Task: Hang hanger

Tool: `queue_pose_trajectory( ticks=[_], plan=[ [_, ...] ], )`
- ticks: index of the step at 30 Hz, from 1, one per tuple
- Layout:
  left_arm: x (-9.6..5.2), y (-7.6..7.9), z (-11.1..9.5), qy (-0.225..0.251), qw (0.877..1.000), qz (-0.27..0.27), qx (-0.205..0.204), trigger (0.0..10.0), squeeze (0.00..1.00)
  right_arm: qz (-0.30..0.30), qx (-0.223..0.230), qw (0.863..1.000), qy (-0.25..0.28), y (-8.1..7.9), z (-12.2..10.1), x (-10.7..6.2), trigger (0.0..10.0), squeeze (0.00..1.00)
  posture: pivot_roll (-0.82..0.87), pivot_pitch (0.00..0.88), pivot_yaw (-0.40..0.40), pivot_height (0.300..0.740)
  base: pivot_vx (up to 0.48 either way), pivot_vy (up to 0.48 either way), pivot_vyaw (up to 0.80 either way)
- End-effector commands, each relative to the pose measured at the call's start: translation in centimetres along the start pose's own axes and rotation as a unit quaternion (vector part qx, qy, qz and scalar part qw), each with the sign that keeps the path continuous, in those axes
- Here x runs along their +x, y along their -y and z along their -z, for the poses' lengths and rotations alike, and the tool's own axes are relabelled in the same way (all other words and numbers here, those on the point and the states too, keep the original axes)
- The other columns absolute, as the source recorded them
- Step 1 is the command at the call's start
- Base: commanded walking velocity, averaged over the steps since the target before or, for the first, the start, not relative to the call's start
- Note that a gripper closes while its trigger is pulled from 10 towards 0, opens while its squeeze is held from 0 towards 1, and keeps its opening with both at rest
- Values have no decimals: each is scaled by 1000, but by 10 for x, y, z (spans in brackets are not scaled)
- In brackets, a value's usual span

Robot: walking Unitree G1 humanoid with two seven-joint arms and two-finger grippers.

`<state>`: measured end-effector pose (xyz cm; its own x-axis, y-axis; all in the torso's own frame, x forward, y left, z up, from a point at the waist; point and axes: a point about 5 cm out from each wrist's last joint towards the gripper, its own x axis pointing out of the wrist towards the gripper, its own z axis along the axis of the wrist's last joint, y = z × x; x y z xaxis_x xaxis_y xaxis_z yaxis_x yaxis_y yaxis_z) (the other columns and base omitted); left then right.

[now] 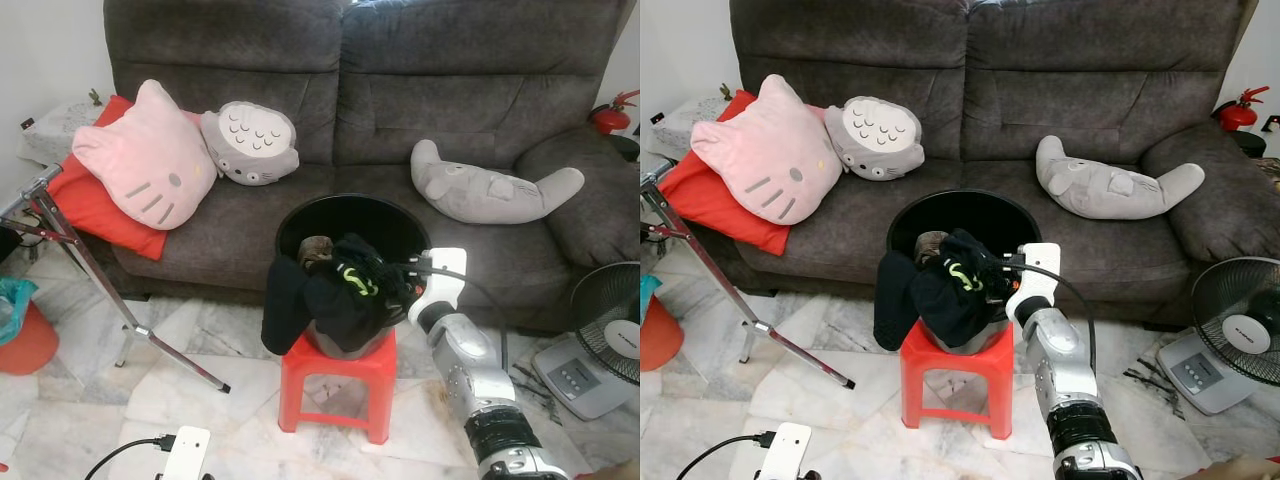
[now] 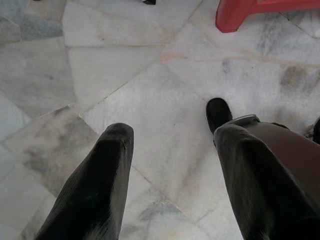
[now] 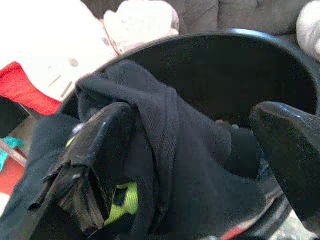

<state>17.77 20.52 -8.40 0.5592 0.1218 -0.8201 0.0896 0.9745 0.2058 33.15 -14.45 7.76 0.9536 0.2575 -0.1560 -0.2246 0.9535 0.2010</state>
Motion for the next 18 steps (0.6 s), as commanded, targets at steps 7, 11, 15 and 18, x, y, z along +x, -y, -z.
queue_pose_trajectory(
  ticks=[7, 11, 15, 18],
  plan=[
    [-1, -3, 5, -9, 1000, -6, 7, 10000, 0, -1, -3, 1000, 0, -3, -3, 5, 1333, 0, -55, 0, 25, 740, 0, 0, 0],
    [-1, -3, 5, -9, 1000, -6, 7, 10000, 0, -2, -7, 1000, 0, -3, -2, 6, 0, 0, -55, 0, 25, 740, 0, 0, 0],
    [-1, -2, 5, -10, 1000, -4, 8, 10000, 0, -3, -9, 1000, 0, -3, -2, 6, 0, 0, -56, 0, 25, 740, 0, 0, 0],
    [-1, -2, 5, -9, 1000, -4, 8, 10000, 0, -4, -11, 1000, 1, -3, -2, 6, 0, 0, -55, 0, 24, 740, 0, 0, 0]
  ],
)
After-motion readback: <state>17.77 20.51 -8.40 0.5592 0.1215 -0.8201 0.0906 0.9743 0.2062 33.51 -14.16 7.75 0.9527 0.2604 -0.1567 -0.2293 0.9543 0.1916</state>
